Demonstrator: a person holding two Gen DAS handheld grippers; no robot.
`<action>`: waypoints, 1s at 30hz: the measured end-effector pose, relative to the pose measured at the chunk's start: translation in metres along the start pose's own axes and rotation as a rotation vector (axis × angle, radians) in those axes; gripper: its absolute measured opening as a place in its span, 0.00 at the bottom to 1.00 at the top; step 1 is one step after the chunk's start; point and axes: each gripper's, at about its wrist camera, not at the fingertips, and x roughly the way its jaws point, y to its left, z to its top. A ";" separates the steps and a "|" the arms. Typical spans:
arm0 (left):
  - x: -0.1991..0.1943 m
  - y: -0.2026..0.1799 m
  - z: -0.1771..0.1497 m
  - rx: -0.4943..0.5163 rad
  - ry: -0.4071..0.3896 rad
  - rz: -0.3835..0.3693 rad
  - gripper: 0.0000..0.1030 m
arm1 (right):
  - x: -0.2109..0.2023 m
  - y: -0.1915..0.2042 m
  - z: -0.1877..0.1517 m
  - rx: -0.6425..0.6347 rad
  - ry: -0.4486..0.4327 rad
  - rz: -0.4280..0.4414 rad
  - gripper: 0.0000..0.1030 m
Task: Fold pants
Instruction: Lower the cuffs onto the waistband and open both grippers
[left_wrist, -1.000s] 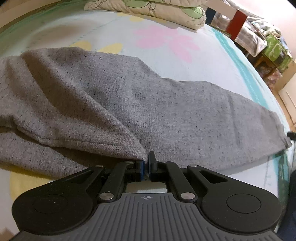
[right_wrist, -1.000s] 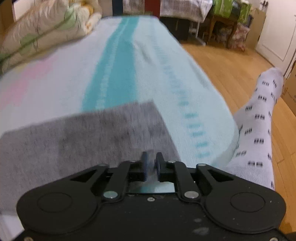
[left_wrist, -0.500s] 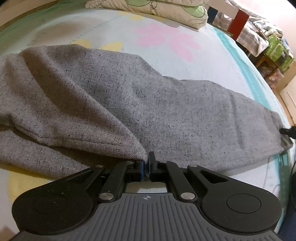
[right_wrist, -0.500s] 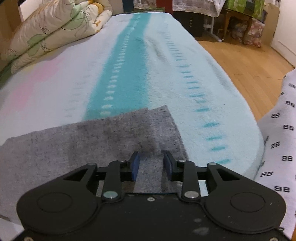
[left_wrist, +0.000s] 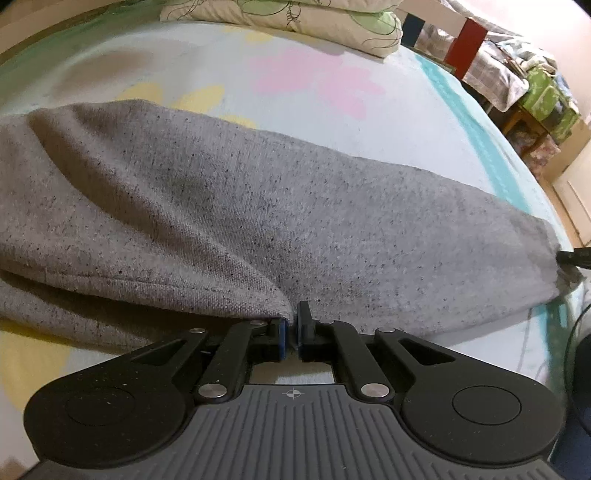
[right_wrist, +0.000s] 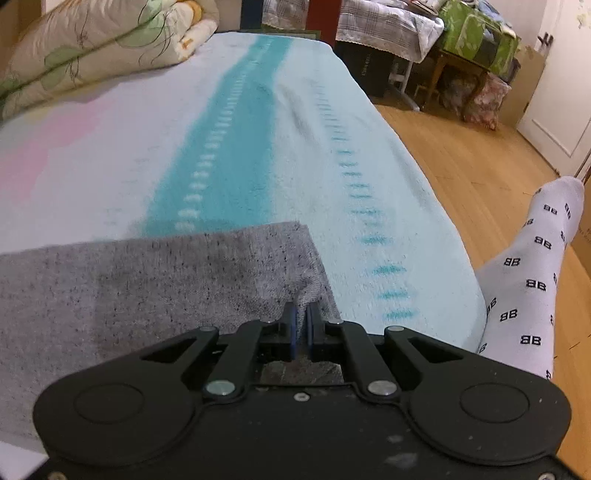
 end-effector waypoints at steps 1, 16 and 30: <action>-0.003 -0.002 0.002 0.009 -0.011 0.000 0.05 | -0.003 0.001 0.001 -0.006 -0.013 -0.008 0.06; -0.009 0.001 -0.011 0.025 0.068 -0.095 0.24 | -0.026 0.001 0.003 0.011 -0.052 -0.113 0.18; -0.075 0.068 0.000 0.140 0.022 0.002 0.26 | -0.130 0.142 -0.013 -0.096 -0.159 0.337 0.21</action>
